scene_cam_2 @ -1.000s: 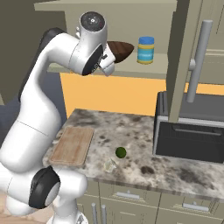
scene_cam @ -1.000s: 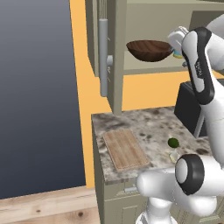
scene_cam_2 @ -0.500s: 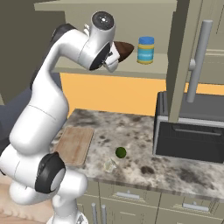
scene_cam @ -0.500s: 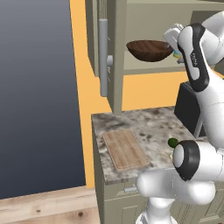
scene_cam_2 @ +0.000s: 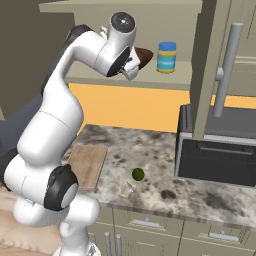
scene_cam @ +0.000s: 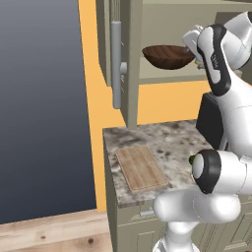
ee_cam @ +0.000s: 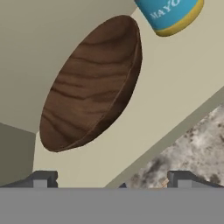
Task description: Open the cabinet. Place the bowl and condiment on the counter. Then place the lime and garlic on the cutting board.
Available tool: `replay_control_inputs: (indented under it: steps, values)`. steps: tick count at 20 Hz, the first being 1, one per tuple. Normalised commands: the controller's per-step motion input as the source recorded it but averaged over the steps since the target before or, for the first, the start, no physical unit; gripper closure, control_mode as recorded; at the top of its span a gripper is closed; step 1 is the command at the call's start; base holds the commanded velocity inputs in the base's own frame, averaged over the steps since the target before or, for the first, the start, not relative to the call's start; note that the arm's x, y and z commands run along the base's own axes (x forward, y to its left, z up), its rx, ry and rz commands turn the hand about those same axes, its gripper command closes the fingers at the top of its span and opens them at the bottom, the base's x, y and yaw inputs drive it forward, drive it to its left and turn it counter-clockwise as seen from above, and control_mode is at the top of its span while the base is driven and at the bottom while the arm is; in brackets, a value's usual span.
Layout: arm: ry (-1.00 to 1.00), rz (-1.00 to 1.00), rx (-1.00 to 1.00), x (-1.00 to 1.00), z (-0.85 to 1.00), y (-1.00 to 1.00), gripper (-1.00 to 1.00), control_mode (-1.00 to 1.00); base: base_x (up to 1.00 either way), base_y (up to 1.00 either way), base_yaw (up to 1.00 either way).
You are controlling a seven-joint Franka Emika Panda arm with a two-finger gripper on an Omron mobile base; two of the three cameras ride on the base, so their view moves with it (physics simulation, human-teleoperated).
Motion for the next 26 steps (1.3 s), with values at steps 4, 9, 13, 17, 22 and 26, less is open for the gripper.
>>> replay_control_inputs:
  steps: [4, 9, 13, 17, 22, 26]
  values:
    - [0.00, 0.00, 0.00, 0.21, 0.00, 0.00, -1.00, -1.00, 0.00, 0.00, 0.00]
    - [-0.01, 0.00, 0.00, 0.25, -0.03, 0.00, -1.00, -1.00, 0.00, 0.00, 0.00]
    - [-0.01, 0.00, 0.00, 0.19, -0.07, 0.00, -1.00, -1.00, 0.00, 0.00, 0.00]
    - [0.00, 0.00, 0.00, 0.26, -0.18, 0.00, -1.00, -1.00, 0.00, 0.00, 0.00]
    - [0.00, 0.00, 0.00, 0.35, -0.08, 0.00, -1.00, -1.00, 0.00, 0.00, 0.00]
    - [0.00, 0.00, 0.00, 0.29, 0.00, -0.01, -1.00, -1.00, 0.00, 0.00, 0.00]
